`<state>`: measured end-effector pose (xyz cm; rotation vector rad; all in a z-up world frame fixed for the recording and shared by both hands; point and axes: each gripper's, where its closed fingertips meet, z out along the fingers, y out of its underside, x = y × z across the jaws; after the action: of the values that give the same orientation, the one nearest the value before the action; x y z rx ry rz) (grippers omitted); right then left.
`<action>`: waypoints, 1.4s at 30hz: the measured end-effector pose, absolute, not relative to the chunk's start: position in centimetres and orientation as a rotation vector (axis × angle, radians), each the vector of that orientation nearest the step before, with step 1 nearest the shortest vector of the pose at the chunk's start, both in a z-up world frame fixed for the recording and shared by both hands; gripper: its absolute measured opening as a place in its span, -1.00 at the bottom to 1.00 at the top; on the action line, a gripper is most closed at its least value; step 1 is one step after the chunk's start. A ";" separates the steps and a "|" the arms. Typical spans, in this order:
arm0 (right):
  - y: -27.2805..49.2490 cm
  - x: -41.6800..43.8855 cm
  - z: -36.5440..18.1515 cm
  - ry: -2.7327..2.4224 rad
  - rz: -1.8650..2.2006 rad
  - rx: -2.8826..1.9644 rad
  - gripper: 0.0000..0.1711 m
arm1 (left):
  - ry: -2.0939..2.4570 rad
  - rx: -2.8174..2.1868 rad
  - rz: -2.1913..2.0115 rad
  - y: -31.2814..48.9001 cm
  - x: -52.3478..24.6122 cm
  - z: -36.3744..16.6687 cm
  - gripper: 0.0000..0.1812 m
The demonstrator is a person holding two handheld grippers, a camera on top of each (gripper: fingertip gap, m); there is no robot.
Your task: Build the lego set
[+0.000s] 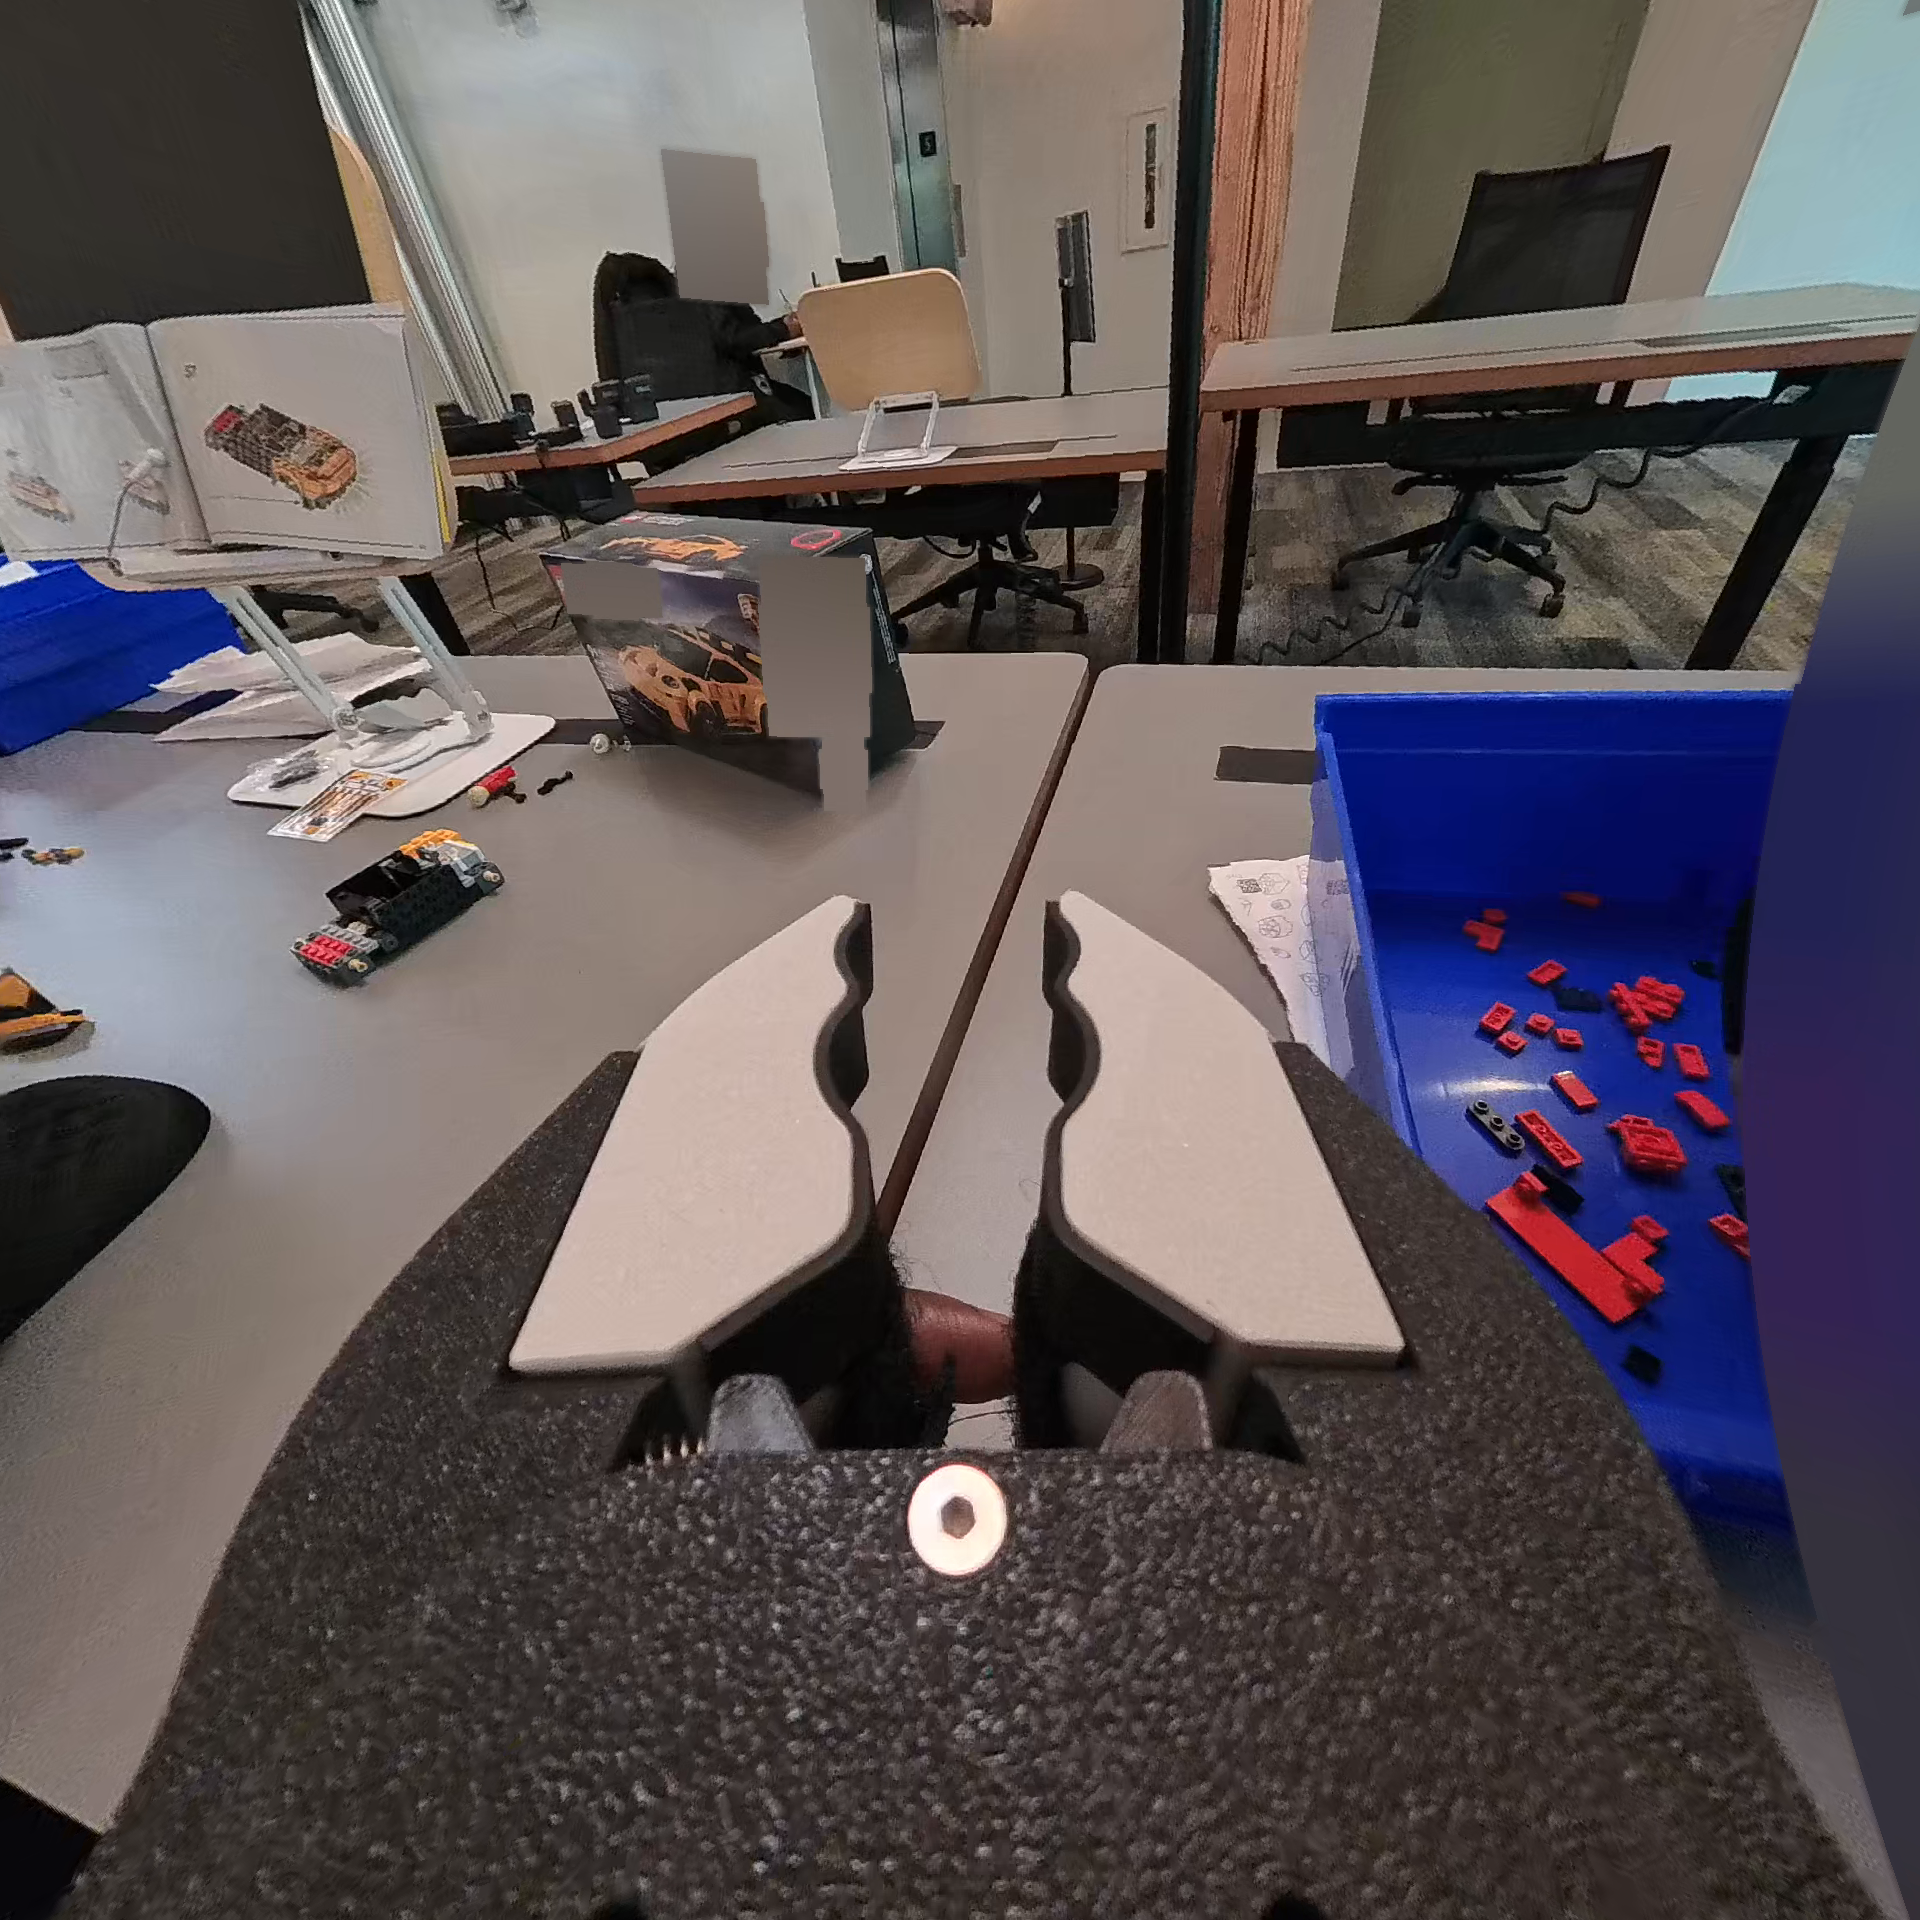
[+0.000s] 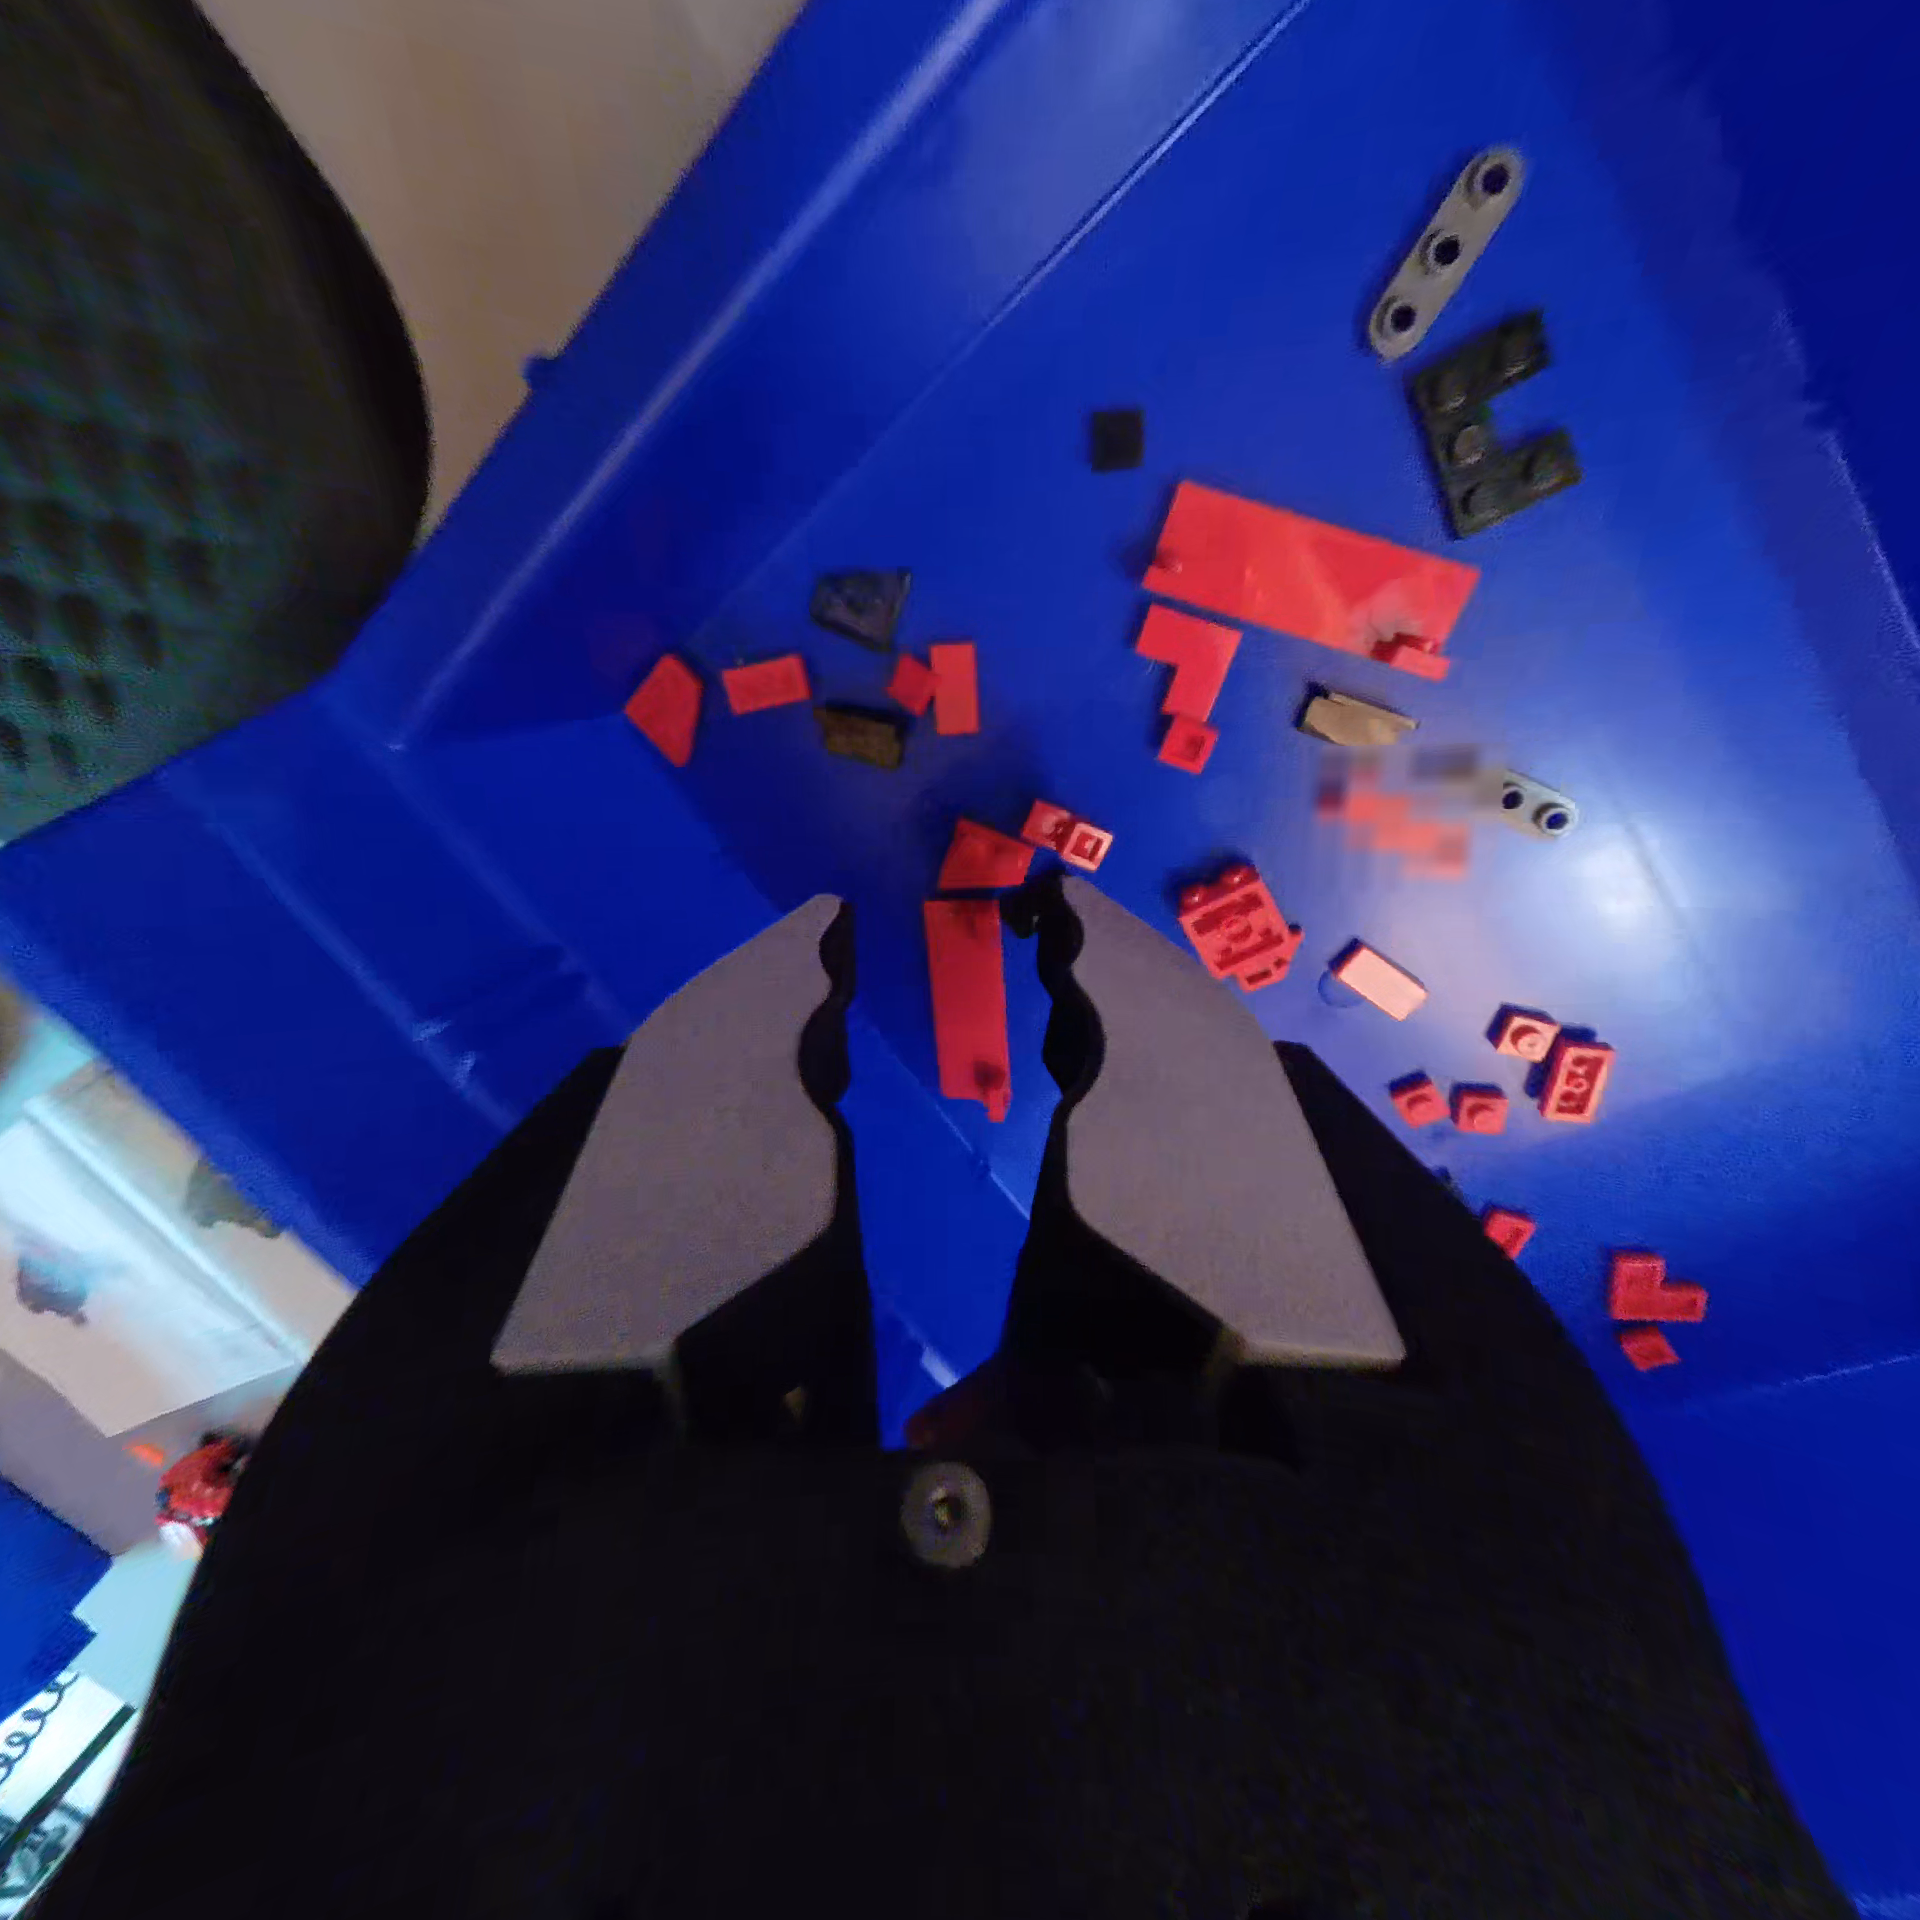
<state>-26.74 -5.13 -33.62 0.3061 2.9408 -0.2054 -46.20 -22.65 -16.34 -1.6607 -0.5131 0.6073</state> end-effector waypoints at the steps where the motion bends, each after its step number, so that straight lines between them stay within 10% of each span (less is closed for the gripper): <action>1: -5.1 -26.9 -34.1 2.961 -0.166 0.318 -0.61 | -0.513 -1.662 0.608 -22.6 -46.2 -16.3 -0.66; 20: -5.2 -27.6 -35.5 3.157 0.033 0.432 -0.81 | -0.506 -1.670 0.611 -22.4 -46.2 -16.4 -0.66; 30: -0.3 -22.4 -22.7 3.182 -0.566 1.183 -0.82 | -0.484 -1.678 0.610 -21.8 -45.8 -16.2 -0.66; 42: 10.8 -9.9 -36.0 2.619 -0.396 1.978 -0.80 | -0.448 -1.693 0.618 -20.9 -45.0 -15.8 -0.66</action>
<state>-9.87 10.78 -36.04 1.9778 2.6192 -0.3955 -44.99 -20.86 -15.84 -1.6934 -0.4477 0.6175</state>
